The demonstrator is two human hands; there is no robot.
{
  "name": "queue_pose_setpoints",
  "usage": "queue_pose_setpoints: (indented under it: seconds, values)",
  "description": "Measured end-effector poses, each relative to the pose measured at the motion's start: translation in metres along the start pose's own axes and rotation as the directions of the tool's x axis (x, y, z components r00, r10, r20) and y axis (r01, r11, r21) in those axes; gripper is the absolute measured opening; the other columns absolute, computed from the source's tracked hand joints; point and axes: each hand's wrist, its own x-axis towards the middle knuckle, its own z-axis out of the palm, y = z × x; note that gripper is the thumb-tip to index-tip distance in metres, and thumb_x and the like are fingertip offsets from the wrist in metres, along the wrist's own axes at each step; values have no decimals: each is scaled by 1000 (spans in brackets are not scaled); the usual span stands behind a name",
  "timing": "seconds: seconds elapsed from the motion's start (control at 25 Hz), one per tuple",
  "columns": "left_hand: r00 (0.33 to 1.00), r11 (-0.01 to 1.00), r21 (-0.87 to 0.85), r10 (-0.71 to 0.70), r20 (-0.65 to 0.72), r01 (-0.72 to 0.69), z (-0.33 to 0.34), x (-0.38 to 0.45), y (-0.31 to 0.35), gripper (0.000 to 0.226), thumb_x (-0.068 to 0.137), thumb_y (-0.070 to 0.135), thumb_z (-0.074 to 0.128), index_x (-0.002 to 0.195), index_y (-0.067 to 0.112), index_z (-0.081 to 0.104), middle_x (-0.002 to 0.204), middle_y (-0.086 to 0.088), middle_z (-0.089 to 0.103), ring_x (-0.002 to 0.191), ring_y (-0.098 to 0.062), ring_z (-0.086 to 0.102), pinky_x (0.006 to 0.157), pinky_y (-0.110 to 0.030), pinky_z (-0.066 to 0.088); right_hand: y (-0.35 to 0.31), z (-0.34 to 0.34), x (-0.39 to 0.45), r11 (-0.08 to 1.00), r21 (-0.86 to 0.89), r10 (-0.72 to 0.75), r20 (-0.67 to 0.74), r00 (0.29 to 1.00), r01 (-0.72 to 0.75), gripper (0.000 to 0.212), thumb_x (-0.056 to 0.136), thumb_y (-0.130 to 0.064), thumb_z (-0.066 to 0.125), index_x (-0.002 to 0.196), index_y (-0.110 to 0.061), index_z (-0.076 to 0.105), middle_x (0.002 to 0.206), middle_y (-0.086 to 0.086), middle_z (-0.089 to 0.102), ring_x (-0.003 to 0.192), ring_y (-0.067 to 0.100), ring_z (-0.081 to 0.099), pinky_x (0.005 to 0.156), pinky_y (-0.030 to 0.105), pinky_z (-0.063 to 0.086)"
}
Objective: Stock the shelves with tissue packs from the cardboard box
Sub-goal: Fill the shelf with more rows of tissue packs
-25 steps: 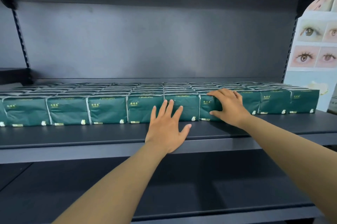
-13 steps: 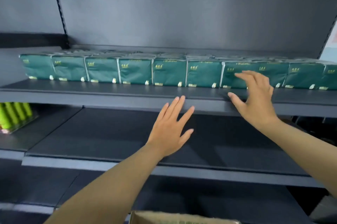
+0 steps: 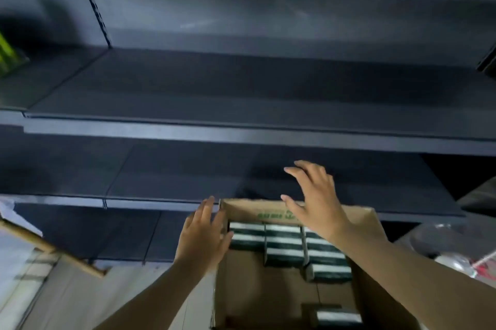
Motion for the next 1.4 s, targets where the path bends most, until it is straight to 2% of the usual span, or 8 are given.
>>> queue_pose_setpoints:
  seconds: [0.08,0.24,0.36,0.48,0.68,1.0,1.2,1.4]
  values:
    - [998,998,-59,-33,58,36,29,-7,-2,56,77,43,72,123,12,60,133,-21,52,117,-38,56,87,-48,50,-5,43,-25,999,2,46,69,997,-46,53,78,-35,67,125,-18,49,127,7,49,117,22,38,90,44,42]
    - [990,993,-67,-84,117,93,83,-24,-7,66,93,52,43,149,23,24,156,-15,19,143,-32,20,111,-44,27,-8,118,-83,988,-42,155,235,960,-150,53,78,-30,69,125,-20,47,126,7,50,118,28,46,95,50,44]
    - [988,976,-168,-124,92,138,113,-35,-13,65,94,51,35,151,31,12,154,-13,23,141,-31,24,109,-44,31,-5,166,-114,978,-46,208,355,911,-206,53,82,-32,66,130,-21,47,130,6,49,124,27,44,103,50,36]
    - [989,965,-227,-107,106,129,126,-33,-17,63,95,52,28,151,33,6,155,-8,21,142,-28,22,111,-41,29,-2,203,-121,972,-7,214,431,877,-234,55,86,-31,63,136,-19,43,135,8,44,129,29,38,102,46,36]
    - [994,947,-307,-78,74,97,135,-31,-21,58,96,52,23,148,34,8,152,-8,28,139,-28,28,108,-44,34,1,246,-107,965,23,217,485,847,-260,54,88,-23,60,137,-22,39,138,6,37,131,25,31,101,40,28]
    - [997,932,-356,-62,43,73,142,-29,-22,61,89,57,18,144,33,15,144,-8,40,131,-28,41,98,-47,46,4,263,-92,960,-7,257,416,872,-280,43,84,-13,65,125,-17,54,122,10,46,113,31,42,93,42,32]
    - [996,942,-325,-72,49,84,140,-28,-21,62,89,56,18,146,30,19,144,-10,41,131,-30,42,98,-45,46,3,258,-86,972,12,213,371,904,-234,36,75,-4,71,109,-14,64,105,10,52,97,33,50,79,41,38]
    - [995,978,-195,-67,74,80,128,-30,-19,61,93,56,21,147,26,21,141,-17,44,128,-37,45,95,-49,47,-6,215,-91,954,144,207,315,926,-263,31,78,-1,68,108,-10,61,108,8,53,105,27,49,88,36,42]
